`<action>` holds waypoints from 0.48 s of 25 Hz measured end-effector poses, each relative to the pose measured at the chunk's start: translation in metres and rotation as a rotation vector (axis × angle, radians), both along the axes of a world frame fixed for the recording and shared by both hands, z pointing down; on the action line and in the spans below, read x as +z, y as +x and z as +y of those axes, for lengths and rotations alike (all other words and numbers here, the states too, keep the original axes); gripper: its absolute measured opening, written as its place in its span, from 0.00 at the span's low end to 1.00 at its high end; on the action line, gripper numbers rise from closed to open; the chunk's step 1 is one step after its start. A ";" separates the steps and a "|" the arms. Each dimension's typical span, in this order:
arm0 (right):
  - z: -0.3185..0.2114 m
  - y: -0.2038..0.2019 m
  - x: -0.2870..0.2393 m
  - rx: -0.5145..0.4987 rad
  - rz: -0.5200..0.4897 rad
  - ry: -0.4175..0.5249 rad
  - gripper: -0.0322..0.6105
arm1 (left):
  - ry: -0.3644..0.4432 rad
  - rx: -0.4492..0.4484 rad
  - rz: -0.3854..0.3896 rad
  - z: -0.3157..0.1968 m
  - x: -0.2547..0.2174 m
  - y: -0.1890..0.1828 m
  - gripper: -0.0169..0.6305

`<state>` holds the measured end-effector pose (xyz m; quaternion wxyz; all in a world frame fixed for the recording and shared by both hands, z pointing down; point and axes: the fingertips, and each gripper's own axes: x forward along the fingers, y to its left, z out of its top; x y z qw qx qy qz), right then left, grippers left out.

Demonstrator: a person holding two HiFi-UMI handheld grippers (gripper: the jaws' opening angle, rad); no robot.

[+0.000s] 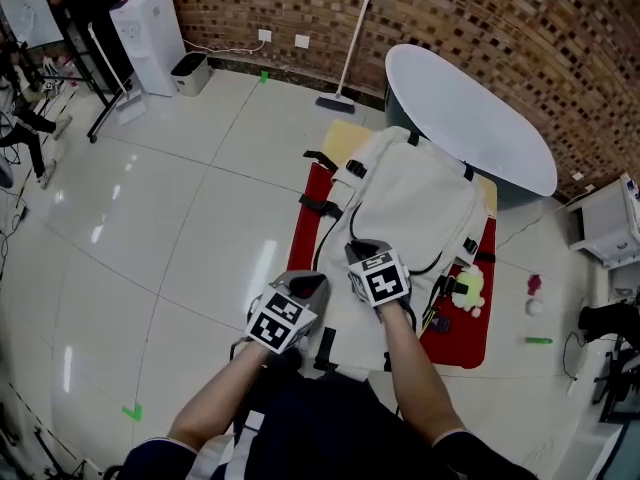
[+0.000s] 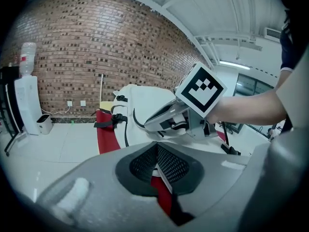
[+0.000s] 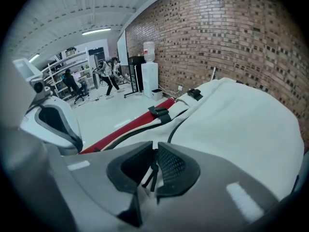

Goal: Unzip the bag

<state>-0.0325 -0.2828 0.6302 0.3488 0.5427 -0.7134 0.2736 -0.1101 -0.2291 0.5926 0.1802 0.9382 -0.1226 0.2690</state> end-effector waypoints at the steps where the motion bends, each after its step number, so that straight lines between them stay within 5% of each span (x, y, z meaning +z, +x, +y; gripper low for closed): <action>1: -0.001 0.000 0.001 0.011 0.001 -0.004 0.11 | -0.006 0.014 0.002 0.001 0.000 0.000 0.03; 10: 0.011 0.007 0.009 -0.003 0.016 -0.029 0.13 | -0.037 0.111 0.008 0.002 0.016 0.006 0.03; 12: 0.012 0.007 0.003 -0.039 0.014 0.003 0.20 | -0.033 0.124 0.024 0.002 0.014 0.012 0.03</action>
